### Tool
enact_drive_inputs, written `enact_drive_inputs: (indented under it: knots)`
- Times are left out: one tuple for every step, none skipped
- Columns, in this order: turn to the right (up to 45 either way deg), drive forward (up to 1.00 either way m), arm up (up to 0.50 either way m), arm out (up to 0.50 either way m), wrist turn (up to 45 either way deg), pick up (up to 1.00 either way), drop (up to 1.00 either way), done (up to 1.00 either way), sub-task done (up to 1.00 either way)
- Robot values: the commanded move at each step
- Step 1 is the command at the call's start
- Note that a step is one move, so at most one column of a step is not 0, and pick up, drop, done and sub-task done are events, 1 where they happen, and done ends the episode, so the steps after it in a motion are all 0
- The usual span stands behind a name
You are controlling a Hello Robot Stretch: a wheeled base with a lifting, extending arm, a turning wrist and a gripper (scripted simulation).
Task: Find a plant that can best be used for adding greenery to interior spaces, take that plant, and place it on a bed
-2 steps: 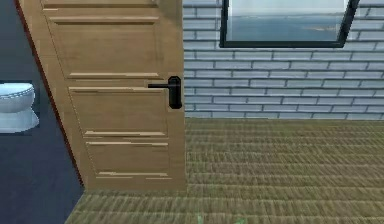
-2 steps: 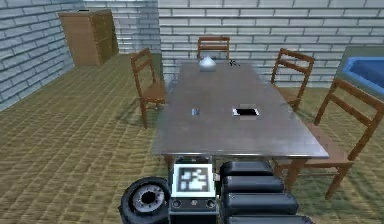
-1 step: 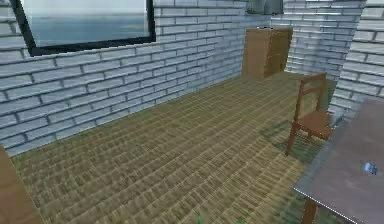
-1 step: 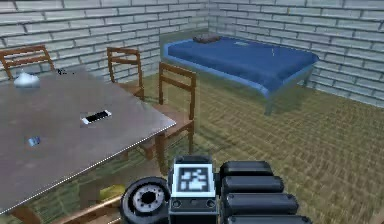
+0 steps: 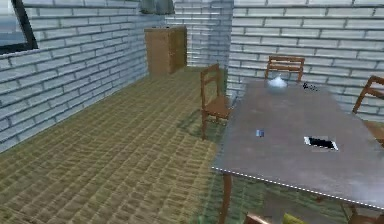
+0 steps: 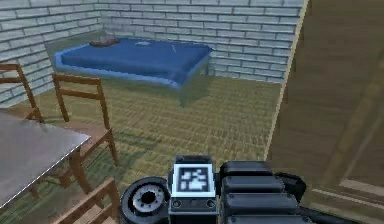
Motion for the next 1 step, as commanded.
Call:
enact_drive_inputs:
  knots:
    - [0.0,0.15,0.00,0.00,0.0,0.00,0.00,0.00,0.00]
